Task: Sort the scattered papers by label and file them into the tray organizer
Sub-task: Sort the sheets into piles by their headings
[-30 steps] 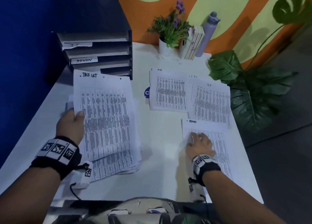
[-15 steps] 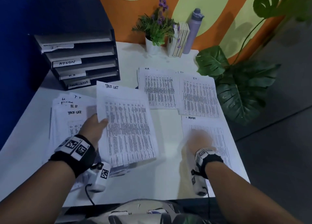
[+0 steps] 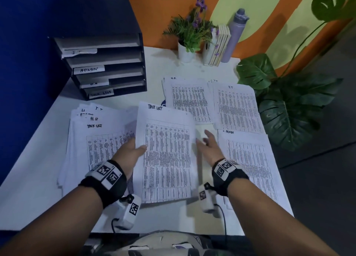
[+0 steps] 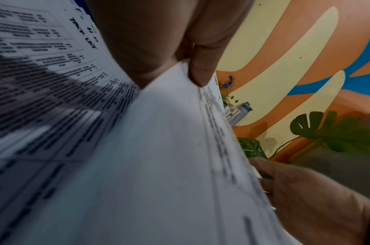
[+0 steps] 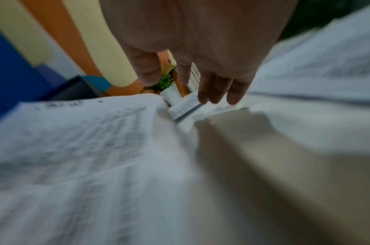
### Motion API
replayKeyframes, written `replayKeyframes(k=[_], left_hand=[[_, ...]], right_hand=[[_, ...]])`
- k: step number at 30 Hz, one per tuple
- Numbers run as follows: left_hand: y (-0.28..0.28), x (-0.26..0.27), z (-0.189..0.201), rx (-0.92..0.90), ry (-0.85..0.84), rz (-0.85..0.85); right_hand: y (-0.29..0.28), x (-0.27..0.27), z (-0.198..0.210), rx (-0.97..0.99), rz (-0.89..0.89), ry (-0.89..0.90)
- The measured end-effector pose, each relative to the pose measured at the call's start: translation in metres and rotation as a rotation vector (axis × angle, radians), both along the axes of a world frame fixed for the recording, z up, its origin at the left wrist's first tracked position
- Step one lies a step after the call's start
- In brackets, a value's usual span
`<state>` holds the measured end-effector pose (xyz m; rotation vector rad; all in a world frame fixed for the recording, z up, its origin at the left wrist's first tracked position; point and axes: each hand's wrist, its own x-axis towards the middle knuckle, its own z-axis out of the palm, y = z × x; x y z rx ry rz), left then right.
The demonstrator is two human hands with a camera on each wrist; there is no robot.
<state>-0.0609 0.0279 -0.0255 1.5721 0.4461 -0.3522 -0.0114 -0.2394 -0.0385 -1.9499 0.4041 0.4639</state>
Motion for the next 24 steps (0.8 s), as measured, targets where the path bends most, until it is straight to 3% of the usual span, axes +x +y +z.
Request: replayKeyframes(k=[2,5,10,16,20,22,24], left_hand=[[-0.007,-0.001,0.003,0.027,-0.016,-0.036],[-0.01,-0.001,0.007,0.134,-0.076,0.01],[0.03,-0.002,-0.003,0.624,-0.09,0.144],[0.071,-0.022,-0.026,1.075,0.165,-0.123],[0.08,-0.039,-0.033,1.142,0.2,-0.301],[0.082,-0.045,-0.036,1.151,0.207,-0.378],[0.08,-0.048,-0.038,1.139,0.188,-0.44]], right_hand=[[0.012,-0.003,0.001,0.141,-0.041,0.058],[0.009,-0.002,-0.004,-0.088,-0.077,-0.01],[-0.029,-0.013,-0.015,-0.434,0.0,-0.131],[-0.028,-0.022,-0.022,-0.501,0.053,-0.12],[0.008,-0.022,-0.012,-0.869,0.111,-0.117],[0.032,-0.019,0.0,-0.802,0.169,-0.181],[0.056,-0.016,0.012,-0.504,0.274,-0.2]])
